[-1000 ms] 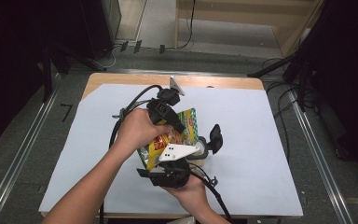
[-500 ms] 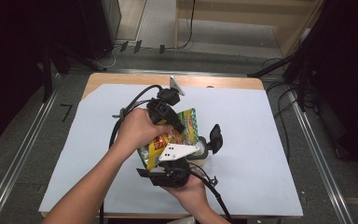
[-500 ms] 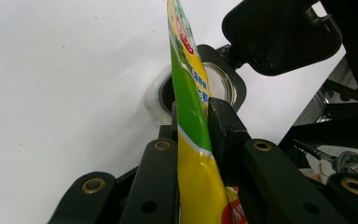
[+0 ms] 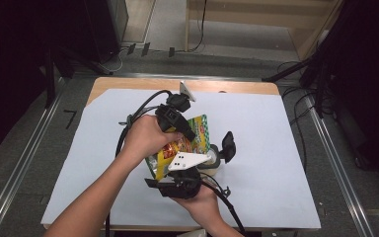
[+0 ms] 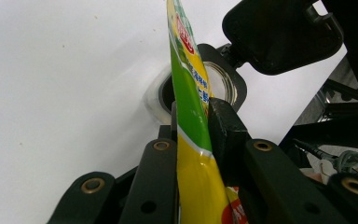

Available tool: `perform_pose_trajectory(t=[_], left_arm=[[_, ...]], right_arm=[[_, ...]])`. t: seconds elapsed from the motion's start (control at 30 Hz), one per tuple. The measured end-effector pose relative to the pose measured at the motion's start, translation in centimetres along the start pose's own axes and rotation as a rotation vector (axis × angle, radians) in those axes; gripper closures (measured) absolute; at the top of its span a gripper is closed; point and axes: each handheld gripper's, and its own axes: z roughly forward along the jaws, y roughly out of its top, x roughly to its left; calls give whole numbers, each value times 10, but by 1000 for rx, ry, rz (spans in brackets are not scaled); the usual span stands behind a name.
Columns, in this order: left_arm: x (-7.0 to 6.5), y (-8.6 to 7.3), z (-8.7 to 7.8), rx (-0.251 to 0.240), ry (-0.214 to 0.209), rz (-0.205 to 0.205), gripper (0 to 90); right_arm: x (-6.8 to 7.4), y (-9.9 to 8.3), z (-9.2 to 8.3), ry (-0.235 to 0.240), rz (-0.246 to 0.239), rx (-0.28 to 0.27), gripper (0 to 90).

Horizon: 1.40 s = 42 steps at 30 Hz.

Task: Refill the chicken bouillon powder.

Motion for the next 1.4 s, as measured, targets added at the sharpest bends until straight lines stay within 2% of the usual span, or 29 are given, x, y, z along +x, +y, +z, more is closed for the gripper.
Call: perform_pose_trajectory(t=[1.4], left_arm=[[2,4,1,3,-12,-4,813]], right_arm=[[-3,2,-2,1,11,8,650]])
